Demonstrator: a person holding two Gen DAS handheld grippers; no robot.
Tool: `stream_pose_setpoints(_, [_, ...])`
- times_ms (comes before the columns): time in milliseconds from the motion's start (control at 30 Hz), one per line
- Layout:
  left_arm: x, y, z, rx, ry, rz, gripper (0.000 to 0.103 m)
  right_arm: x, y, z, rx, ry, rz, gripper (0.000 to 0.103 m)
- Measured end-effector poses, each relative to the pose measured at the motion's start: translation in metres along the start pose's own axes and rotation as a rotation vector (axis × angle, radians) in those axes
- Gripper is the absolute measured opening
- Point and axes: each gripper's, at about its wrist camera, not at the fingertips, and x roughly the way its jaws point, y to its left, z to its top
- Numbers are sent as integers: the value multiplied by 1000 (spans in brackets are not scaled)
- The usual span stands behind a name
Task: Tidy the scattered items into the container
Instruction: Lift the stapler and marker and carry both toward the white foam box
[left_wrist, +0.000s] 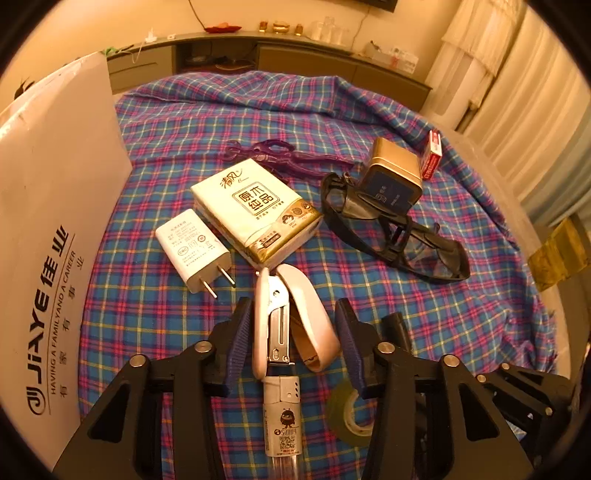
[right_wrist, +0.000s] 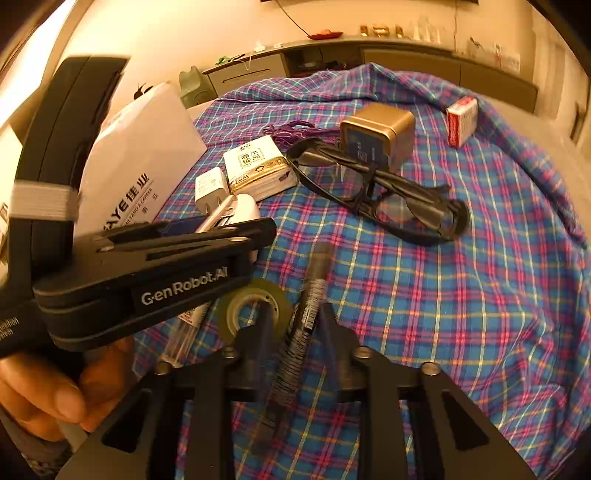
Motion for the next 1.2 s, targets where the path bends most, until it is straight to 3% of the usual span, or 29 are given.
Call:
stream_pose_setpoints(133, [-7,3,-1,-8,-8,-19,45,-1,-7,-3,46,6,44,15])
stream_pose_setpoints(500, [-43,14,2,-23,-63,-64,45,-22,-8,-2,59,-31,42,15])
stream_pose_setpoints(1200, [-126,22,-6,19,-224,-45,45,-61,38,8,-8,-112,-3,15])
